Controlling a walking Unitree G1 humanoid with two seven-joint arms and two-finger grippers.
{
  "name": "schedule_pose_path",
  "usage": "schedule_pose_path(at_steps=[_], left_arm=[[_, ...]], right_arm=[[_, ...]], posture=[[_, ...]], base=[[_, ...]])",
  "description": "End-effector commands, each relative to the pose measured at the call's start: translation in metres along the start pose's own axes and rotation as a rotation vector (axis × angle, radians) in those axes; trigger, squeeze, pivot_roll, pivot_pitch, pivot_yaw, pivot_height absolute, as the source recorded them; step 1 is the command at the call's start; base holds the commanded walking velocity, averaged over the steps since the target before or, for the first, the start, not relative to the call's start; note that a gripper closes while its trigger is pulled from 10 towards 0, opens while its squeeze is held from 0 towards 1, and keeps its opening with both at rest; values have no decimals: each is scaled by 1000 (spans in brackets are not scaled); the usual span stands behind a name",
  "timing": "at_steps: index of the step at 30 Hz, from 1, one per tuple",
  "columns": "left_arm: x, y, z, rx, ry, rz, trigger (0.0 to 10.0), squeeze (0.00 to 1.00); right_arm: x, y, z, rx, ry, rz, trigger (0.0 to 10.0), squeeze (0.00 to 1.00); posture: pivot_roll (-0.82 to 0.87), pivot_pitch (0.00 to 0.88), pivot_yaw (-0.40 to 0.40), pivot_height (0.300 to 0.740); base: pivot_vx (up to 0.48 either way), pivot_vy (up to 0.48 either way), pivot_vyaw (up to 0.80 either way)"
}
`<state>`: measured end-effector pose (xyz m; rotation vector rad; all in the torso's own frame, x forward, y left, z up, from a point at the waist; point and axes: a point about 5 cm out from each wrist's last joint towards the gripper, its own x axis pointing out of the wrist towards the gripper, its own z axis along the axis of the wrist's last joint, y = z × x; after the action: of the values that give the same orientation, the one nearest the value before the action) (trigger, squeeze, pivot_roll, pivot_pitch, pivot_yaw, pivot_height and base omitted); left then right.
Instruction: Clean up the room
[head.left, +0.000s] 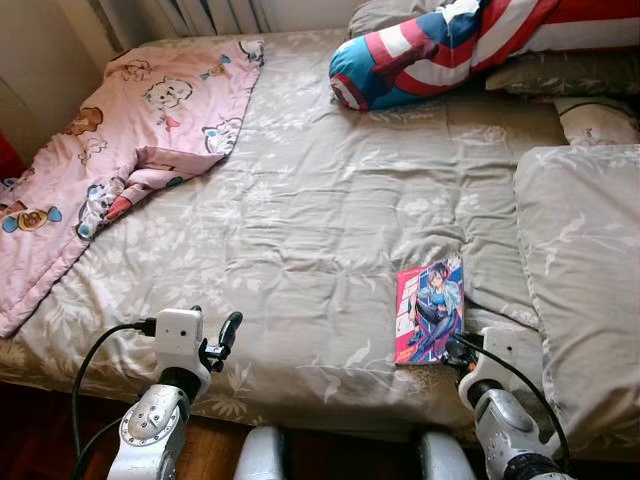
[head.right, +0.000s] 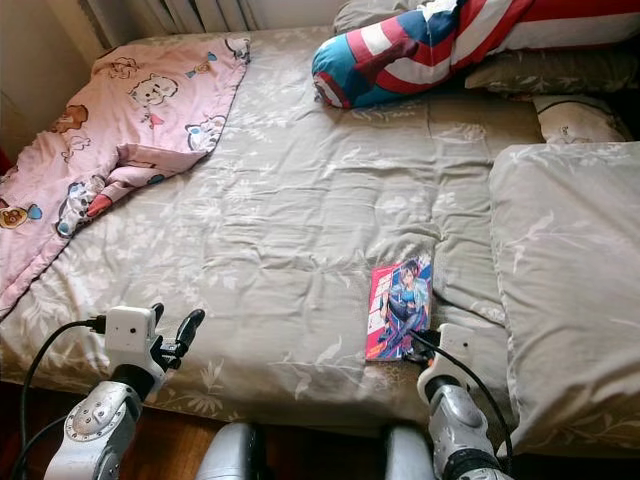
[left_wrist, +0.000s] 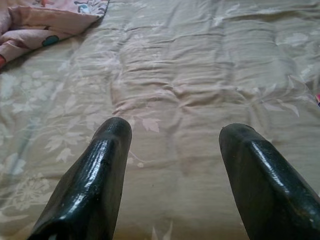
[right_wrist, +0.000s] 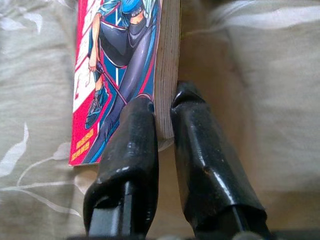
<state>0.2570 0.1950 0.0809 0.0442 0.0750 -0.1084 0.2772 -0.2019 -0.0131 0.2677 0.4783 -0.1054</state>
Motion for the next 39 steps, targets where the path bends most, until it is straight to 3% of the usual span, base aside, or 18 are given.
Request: schedule_pose_path(at_steps=[1, 8, 13, 21, 31, 35, 38, 39], left_arm=[[-5, 5, -4, 24, 30, 3, 10000, 0], [-7, 5, -4, 29, 36, -2, 10000, 0], [-8, 5, -3, 32, 41, -7, 10000, 0], [-9, 6, -4, 34, 48, -4, 10000, 0], [-11, 7, -5, 39, 56, -7, 10000, 0], [-10, 8, -4, 45, 55, -3, 10000, 0], [-10, 8, -3, 45, 55, -3, 10000, 0], [-10, 8, -3, 45, 55, -3, 10000, 0]], right_arm=[[-5, 1, -19, 2, 81, -3, 10000, 0], [-8, -8, -24, -10, 116, -56, 10000, 0], [-9, -18, -21, -100, 129, -105, 10000, 0], [-6, -21, -13, -169, 136, -103, 10000, 0], [-8, -16, -24, -88, 170, -126, 10000, 0], [-8, -7, -31, -8, 173, -136, 10000, 0], [-8, -7, -31, -14, 174, -137, 10000, 0], [-8, -7, -30, -14, 174, -137, 10000, 59]], posture=[[115, 188, 143, 643], [123, 194, 149, 643], [134, 206, 152, 643], [131, 212, 150, 643], [134, 213, 154, 643], [139, 214, 156, 643], [140, 214, 154, 643], [140, 214, 154, 643]], base=[[0, 0, 0], [0, 0, 0], [0, 0, 0], [0, 0, 0], [0, 0, 0], [0, 0, 0], [0, 0, 0], [0, 0, 0]])
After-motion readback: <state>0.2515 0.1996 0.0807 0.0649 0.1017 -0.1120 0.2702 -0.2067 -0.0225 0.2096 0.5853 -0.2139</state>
